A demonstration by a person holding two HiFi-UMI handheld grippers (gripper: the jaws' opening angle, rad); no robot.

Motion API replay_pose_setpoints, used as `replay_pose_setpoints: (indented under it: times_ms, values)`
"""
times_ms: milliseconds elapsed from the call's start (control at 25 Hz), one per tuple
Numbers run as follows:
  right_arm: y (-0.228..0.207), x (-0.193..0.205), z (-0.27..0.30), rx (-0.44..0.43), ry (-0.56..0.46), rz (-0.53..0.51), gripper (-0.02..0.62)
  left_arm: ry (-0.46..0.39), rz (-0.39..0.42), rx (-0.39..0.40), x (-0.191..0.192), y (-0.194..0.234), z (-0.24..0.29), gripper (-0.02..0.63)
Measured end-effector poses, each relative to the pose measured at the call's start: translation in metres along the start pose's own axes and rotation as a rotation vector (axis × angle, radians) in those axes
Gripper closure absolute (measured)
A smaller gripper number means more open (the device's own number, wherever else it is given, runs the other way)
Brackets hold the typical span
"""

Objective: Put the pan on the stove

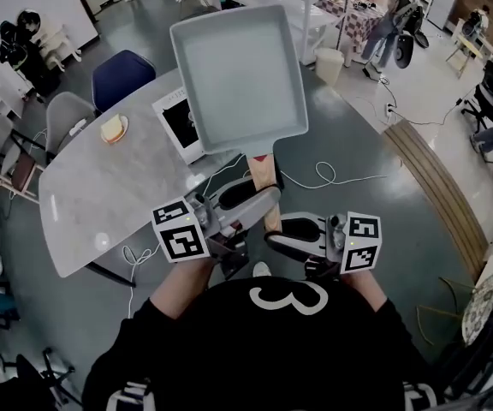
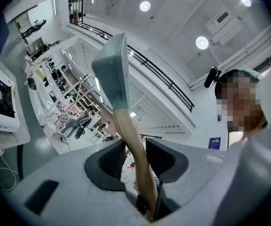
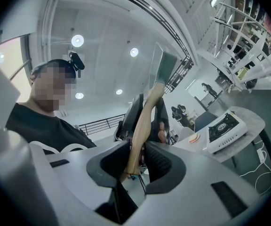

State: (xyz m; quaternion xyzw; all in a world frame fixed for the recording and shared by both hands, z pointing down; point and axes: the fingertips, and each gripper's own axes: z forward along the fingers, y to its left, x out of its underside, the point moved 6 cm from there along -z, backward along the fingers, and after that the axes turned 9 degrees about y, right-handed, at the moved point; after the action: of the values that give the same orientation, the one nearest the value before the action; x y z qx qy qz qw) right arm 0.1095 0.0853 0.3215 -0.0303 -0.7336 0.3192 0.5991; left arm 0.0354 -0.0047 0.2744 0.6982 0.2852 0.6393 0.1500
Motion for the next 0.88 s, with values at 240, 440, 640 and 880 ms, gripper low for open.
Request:
replay_pose_setpoints:
  times_ms: [240,440,640,880]
  values:
    - [-0.04,-0.021,0.012,-0.03,0.022,0.025,0.508,-0.027,-0.024,-0.036,-0.023,0.038,-0.003,0.463]
    - [-0.074,-0.037,0.025,-0.064,0.048,0.031,0.508,-0.049,-0.02,-0.068,-0.042,0.069,-0.008,0.463]
    - [-0.087,-0.034,0.028,-0.093,0.062,0.024,0.506,-0.066,-0.018,-0.098,-0.039,0.079,-0.011,0.463]
    - [-0.104,-0.042,0.043,-0.138,0.087,0.042,0.506,-0.091,-0.028,-0.149,-0.051,0.094,-0.024,0.463]
